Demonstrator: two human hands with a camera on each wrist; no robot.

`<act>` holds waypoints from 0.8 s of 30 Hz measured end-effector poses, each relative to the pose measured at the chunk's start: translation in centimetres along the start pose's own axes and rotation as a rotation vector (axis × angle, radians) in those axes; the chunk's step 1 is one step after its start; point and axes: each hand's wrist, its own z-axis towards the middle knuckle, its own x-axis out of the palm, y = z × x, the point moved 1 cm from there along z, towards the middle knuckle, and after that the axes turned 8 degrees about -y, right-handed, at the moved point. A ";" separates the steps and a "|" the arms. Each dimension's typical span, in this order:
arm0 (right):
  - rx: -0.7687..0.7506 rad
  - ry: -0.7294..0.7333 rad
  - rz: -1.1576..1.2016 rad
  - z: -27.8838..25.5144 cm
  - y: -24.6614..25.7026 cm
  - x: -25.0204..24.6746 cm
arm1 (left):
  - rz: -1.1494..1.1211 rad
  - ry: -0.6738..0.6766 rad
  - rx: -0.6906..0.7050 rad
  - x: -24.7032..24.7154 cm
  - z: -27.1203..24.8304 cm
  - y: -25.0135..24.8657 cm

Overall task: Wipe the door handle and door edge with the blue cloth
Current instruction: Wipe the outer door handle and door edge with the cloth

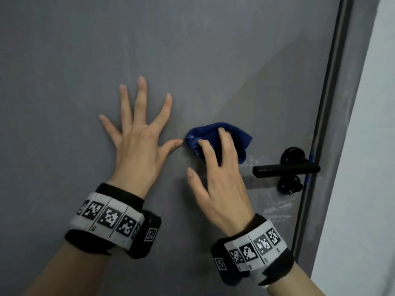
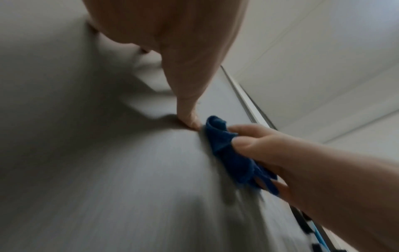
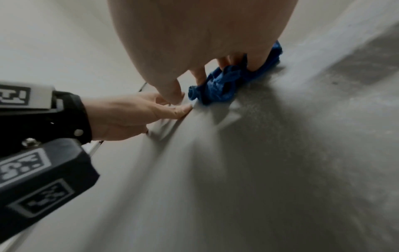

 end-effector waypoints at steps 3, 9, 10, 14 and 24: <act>-0.074 -0.058 -0.076 -1.0 -1.4 0.6 | 0.019 0.012 0.008 0.7 -1.1 -0.8; -0.054 -0.019 -0.214 -5.4 -6.0 -0.8 | 0.075 0.102 -0.001 0.1 -1.0 -1.2; -0.046 -0.013 -0.247 -6.1 -7.0 -1.5 | 0.092 0.146 0.005 -0.1 -1.1 -1.2; 0.015 -0.052 -0.303 -7.5 -10.2 -4.4 | 0.149 0.277 0.031 -0.2 -2.1 -1.6; -0.125 0.020 -0.249 -4.6 -4.9 1.0 | 0.189 0.243 0.068 0.2 -2.9 -1.2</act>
